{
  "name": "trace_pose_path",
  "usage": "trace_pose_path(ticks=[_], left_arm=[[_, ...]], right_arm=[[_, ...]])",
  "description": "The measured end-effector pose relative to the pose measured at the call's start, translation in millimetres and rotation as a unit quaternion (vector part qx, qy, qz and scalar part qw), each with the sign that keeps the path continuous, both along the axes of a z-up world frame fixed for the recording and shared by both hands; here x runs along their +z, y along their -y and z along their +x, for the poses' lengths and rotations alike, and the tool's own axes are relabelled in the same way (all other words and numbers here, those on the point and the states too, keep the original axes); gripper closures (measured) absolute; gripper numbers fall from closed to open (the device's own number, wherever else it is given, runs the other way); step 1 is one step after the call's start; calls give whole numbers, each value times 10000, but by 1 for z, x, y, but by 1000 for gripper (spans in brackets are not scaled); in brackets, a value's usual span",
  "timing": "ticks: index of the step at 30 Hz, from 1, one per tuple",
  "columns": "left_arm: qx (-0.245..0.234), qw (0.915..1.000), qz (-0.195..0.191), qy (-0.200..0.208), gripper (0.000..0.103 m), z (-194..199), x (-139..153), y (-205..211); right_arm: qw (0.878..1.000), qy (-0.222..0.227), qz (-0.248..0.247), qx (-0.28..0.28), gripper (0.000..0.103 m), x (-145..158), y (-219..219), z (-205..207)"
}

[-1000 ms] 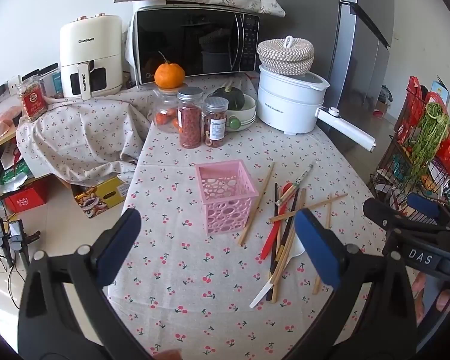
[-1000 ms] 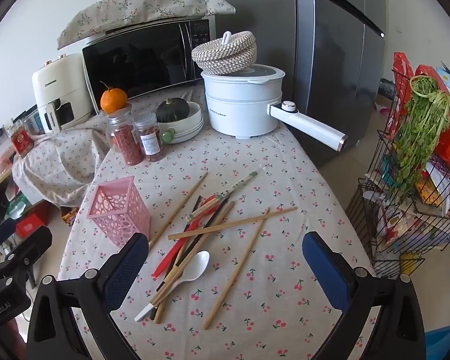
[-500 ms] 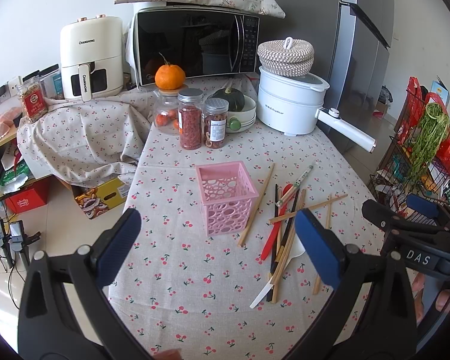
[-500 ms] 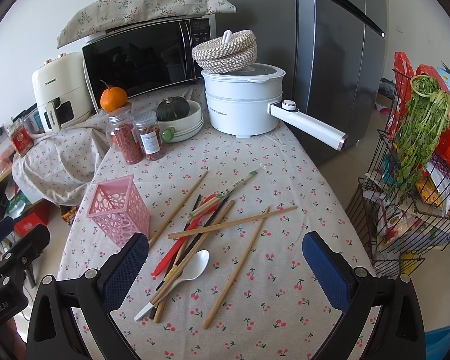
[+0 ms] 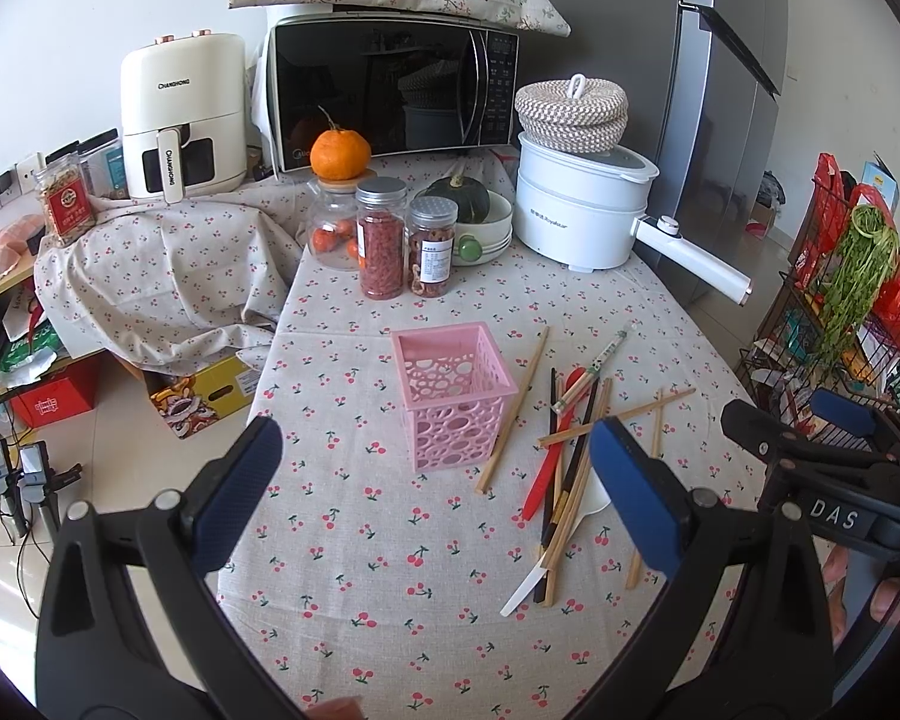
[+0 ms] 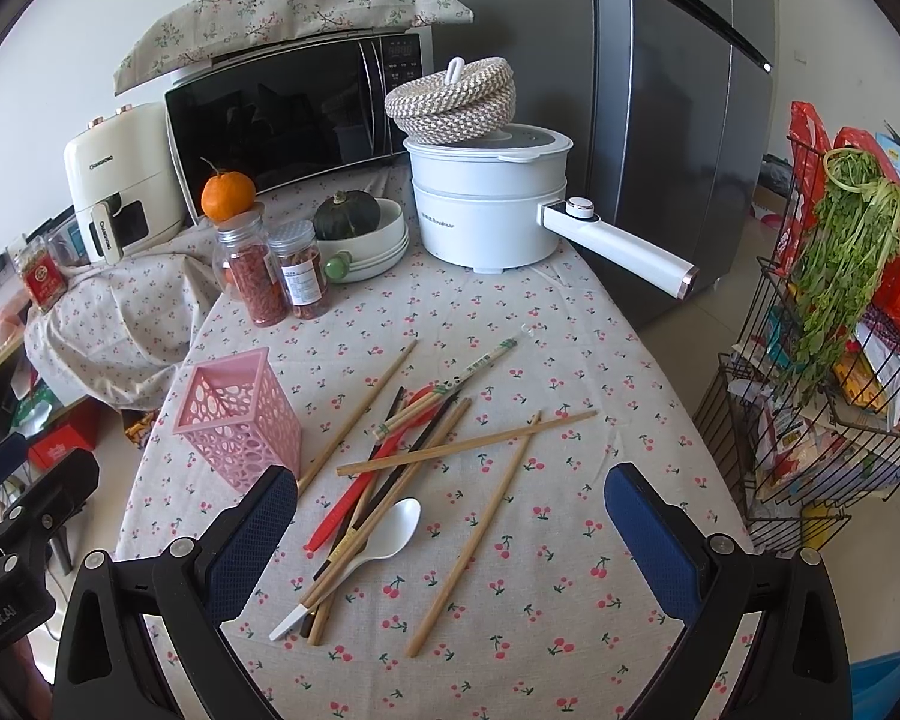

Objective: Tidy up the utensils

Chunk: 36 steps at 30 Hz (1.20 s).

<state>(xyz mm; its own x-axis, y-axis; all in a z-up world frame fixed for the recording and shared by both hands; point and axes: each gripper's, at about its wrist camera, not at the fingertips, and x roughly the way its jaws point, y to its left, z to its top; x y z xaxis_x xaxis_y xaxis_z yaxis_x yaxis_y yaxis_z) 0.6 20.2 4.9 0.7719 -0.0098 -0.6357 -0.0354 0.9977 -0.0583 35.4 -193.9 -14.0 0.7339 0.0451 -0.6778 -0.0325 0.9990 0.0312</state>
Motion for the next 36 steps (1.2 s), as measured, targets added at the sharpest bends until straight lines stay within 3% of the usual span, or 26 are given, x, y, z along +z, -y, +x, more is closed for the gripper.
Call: trace_pose_path(ticks=[13,20,21,29,33,36], left_arm=[[5,10000,-17,23,1,0,0,-1],[-353,9992,204,56,1,5,8,10],[-479,9986,214,2,1,8,10,15],[-1231,9886,238,-830,1,59,15,49],[-1596,9750,263,-1523,10,93,-1,78],[-1969,9597,535,-1934,25,117,-21,110]], right_arm=[[10000,-24,-18,-8,0,0,0,1],[9995,-58,-258,-191,0,6,10,9],[9988,-23,-412,-254,0,10,15,12],[9954,-605,240,-707,0,13,62,57],[9915,-863,454,-862,15,-8,94,66],[9874,-1173,599,-871,28,-26,112,73]])
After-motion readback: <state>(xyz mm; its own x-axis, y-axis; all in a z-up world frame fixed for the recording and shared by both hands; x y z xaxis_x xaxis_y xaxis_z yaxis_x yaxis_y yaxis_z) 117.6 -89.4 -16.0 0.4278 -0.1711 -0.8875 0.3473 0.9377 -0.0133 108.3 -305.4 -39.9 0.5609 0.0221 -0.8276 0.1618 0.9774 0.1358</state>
